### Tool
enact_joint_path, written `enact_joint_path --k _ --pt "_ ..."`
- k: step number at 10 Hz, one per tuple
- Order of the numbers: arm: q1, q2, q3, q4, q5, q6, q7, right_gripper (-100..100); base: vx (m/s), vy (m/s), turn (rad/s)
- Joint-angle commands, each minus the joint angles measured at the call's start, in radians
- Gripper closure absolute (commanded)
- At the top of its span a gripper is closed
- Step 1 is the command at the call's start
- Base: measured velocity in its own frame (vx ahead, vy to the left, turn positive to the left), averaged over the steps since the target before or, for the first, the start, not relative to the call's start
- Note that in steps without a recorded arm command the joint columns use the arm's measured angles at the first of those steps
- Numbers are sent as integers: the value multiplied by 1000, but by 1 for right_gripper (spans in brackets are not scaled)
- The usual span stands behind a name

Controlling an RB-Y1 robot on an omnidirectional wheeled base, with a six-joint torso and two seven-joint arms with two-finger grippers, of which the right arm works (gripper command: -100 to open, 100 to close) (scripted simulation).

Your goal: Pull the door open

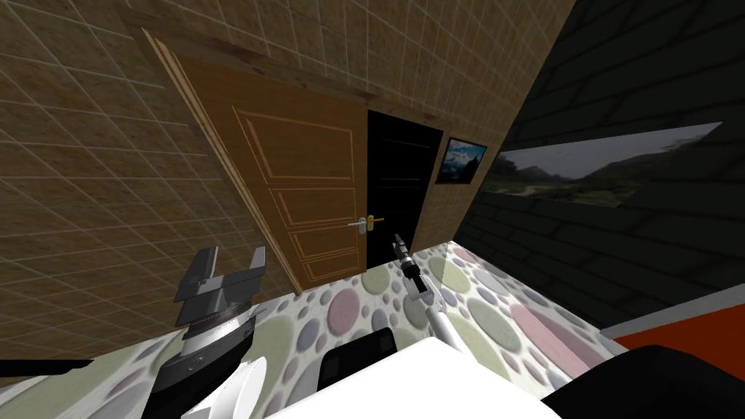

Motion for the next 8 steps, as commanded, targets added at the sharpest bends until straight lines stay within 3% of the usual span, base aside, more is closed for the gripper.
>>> enact_joint_path --k 1,8 --pt "-24 -2 -6 46 7 -1 -10 -100 94 -11 62" --pt "-105 -19 -25 196 30 10 -58 -100 96 -16 63"
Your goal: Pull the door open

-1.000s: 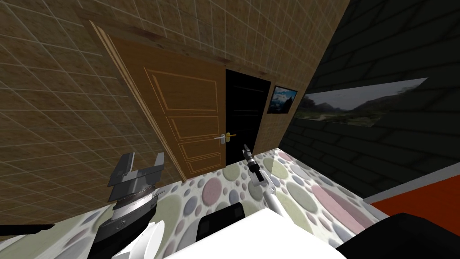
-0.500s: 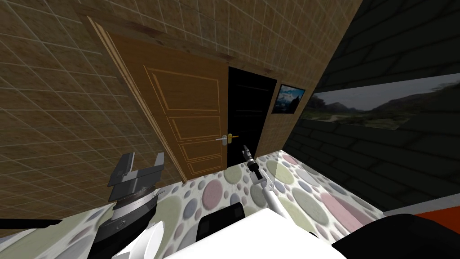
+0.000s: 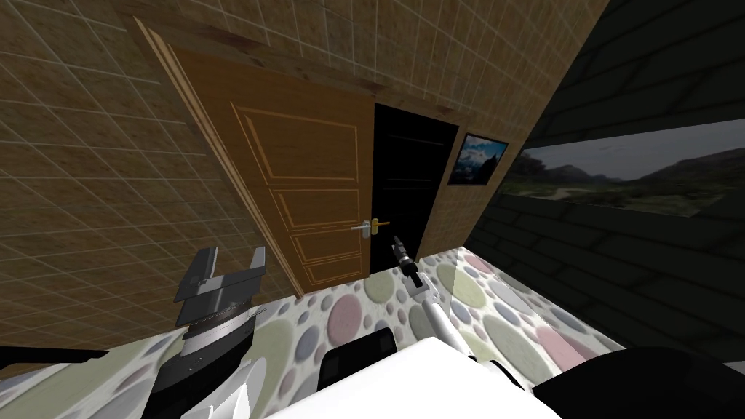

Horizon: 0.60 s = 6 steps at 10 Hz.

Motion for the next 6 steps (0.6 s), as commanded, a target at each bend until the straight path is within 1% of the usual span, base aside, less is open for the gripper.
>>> enact_joint_path --k 1,2,3,5,6 --pt "-17 -4 -4 32 5 2 -11 -100 103 -27 59" --pt "-26 -5 -6 50 8 3 -17 -100 97 -25 44" --pt "-46 -9 -11 86 13 6 -28 -100 124 -28 91" --pt "-62 -12 -15 116 18 8 -37 -100 124 -37 51" --pt "-77 -15 -18 144 23 10 -46 -100 118 -38 73"
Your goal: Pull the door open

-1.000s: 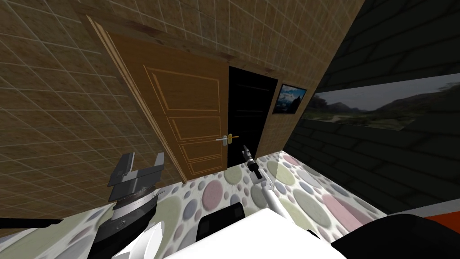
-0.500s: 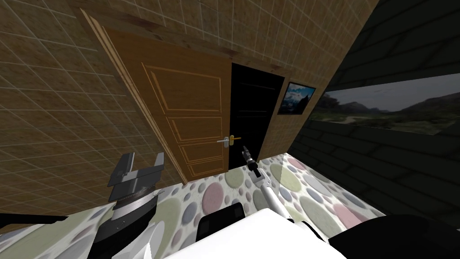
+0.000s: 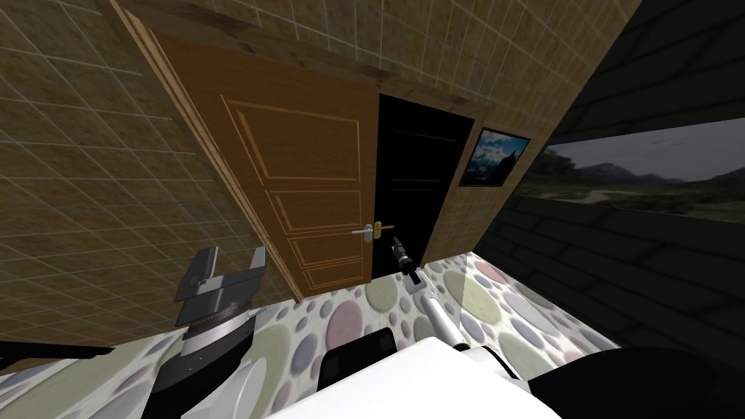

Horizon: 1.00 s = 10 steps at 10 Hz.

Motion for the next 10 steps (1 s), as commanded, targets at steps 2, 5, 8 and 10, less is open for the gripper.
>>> enact_joint_path --k 2,5,8,10 --pt "-30 -5 -8 58 7 0 -16 -100 128 -33 50" --pt "-41 -8 -10 78 12 4 -24 -100 112 -32 43" --pt "-25 -58 -47 109 -7 -9 -40 -100 58 22 29" --pt "-10 -108 -81 140 -26 -27 -57 -100 84 38 71"
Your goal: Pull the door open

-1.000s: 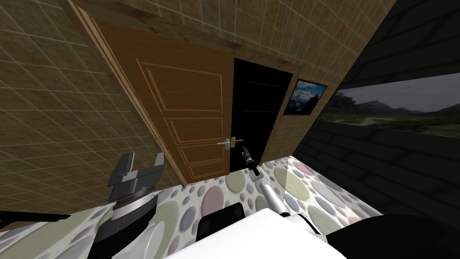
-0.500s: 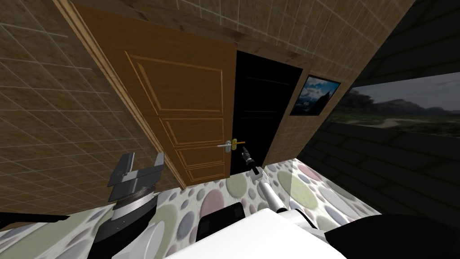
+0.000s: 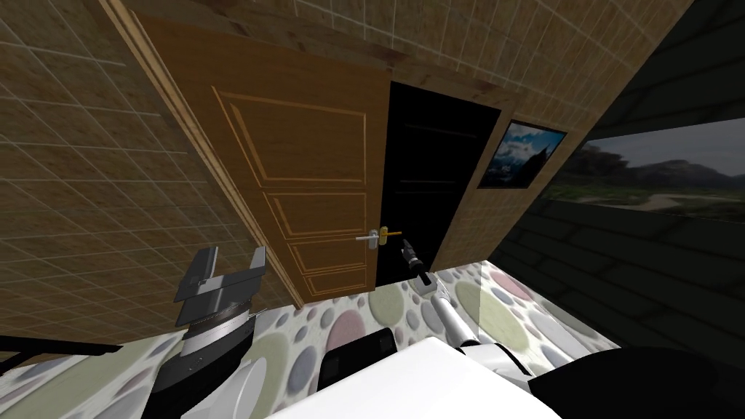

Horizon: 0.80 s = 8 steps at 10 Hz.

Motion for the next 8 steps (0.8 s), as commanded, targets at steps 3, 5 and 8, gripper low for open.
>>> enact_joint_path --k 3,5,8 --pt "0 -60 -42 59 -25 -32 -19 -100 112 17 65" --pt "3 -85 -55 79 -37 -48 -32 -100 180 -22 133" --pt "-12 -80 -37 89 -42 -72 -44 -100 194 33 175"
